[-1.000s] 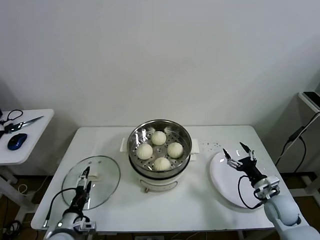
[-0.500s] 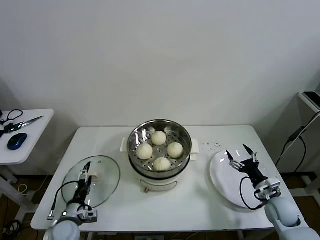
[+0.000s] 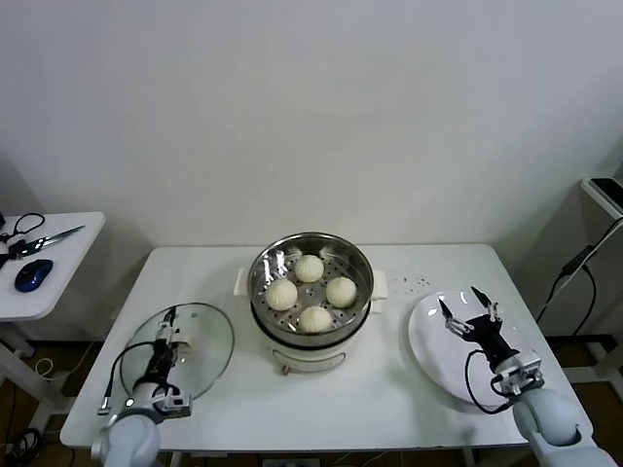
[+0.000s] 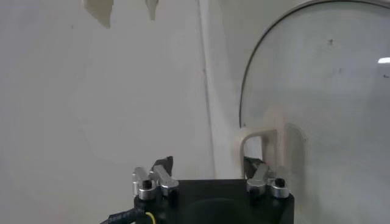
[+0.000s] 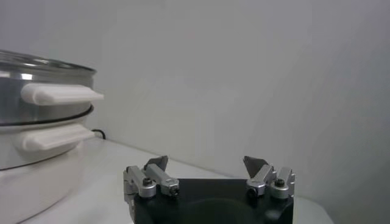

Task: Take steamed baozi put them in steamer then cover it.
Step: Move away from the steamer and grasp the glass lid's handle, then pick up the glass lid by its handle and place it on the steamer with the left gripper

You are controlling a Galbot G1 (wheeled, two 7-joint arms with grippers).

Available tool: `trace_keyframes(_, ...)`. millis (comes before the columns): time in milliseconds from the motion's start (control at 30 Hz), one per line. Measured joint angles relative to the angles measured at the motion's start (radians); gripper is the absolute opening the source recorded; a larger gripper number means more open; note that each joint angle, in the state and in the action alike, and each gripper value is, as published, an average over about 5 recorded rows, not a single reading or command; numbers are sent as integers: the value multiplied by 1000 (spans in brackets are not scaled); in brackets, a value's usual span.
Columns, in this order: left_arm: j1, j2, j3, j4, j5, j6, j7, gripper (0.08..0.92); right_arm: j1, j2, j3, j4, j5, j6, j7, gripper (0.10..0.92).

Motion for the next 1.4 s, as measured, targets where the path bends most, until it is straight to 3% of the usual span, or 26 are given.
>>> trace_keyframes(633, 7, 16, 4, -21, -82, -15, 1, 177, 32, 21, -24, -26, -49, 8, -3, 823)
trace_keyframes(1033, 105, 67, -8, -241, -141, 53, 29, 151, 55, 10, -42, -50, -56, 14, -1, 823)
trace_keyframes(1400, 199, 175, 26, -503, -200, 274, 16, 151, 87, -10, -69, -71, -55, 10, 1, 823)
